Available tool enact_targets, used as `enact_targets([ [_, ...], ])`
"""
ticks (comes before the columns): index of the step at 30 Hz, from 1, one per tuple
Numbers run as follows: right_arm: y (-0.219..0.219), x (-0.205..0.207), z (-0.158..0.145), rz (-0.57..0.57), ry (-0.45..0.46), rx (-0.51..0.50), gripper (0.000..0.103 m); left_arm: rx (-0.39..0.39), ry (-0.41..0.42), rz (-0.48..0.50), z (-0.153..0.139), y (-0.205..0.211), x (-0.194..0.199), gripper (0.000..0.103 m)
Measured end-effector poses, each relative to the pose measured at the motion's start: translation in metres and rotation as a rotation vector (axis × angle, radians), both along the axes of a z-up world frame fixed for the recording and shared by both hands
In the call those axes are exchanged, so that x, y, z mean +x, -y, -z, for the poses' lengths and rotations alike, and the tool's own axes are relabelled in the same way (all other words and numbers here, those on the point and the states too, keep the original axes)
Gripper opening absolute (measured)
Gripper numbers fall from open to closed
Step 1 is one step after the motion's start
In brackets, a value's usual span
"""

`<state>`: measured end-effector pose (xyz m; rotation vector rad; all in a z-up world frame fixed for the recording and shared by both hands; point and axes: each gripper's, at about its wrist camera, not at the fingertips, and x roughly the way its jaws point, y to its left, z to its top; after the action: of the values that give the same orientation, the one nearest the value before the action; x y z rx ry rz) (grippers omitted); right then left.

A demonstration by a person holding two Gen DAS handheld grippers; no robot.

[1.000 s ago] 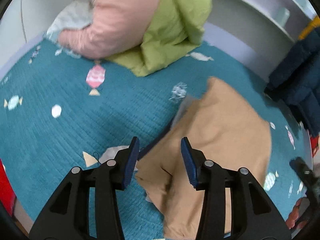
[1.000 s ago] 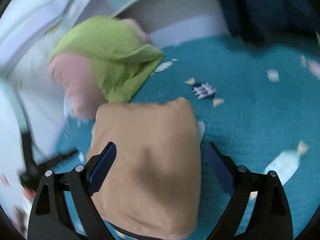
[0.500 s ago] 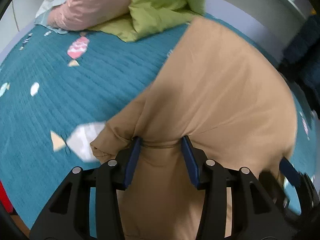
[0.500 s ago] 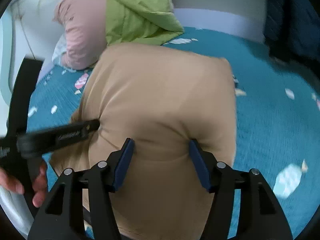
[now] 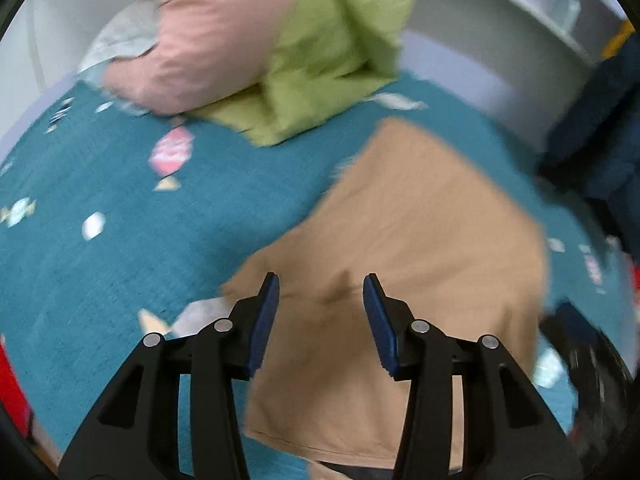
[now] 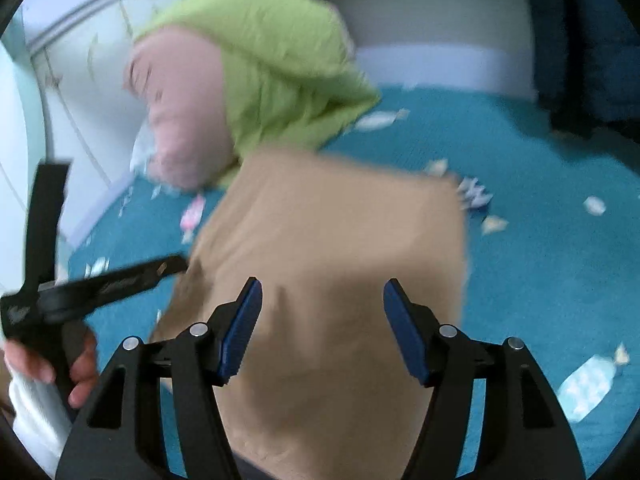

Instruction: Fold large clothes

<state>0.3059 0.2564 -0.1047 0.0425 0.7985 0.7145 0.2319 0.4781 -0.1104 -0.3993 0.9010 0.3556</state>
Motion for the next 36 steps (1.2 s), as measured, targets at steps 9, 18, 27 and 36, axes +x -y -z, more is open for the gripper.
enact_targets([
  [9,-0.028,0.062,0.016,0.145,0.007,-0.113,0.053,0.01,0.153,0.041,0.006,0.02,0.09,0.045],
  [18,-0.048,0.063,0.068,0.042,0.088,-0.269,0.048,0.079,0.053,0.015,0.073,-0.008,0.134,0.05],
  [27,0.001,0.039,0.051,0.058,0.026,-0.232,0.048,0.158,-0.242,-0.228,0.099,-0.096,0.083,0.02],
  [36,-0.014,0.0,0.015,-0.01,0.017,-0.057,0.048,0.143,0.051,0.057,0.026,-0.005,0.016,0.02],
])
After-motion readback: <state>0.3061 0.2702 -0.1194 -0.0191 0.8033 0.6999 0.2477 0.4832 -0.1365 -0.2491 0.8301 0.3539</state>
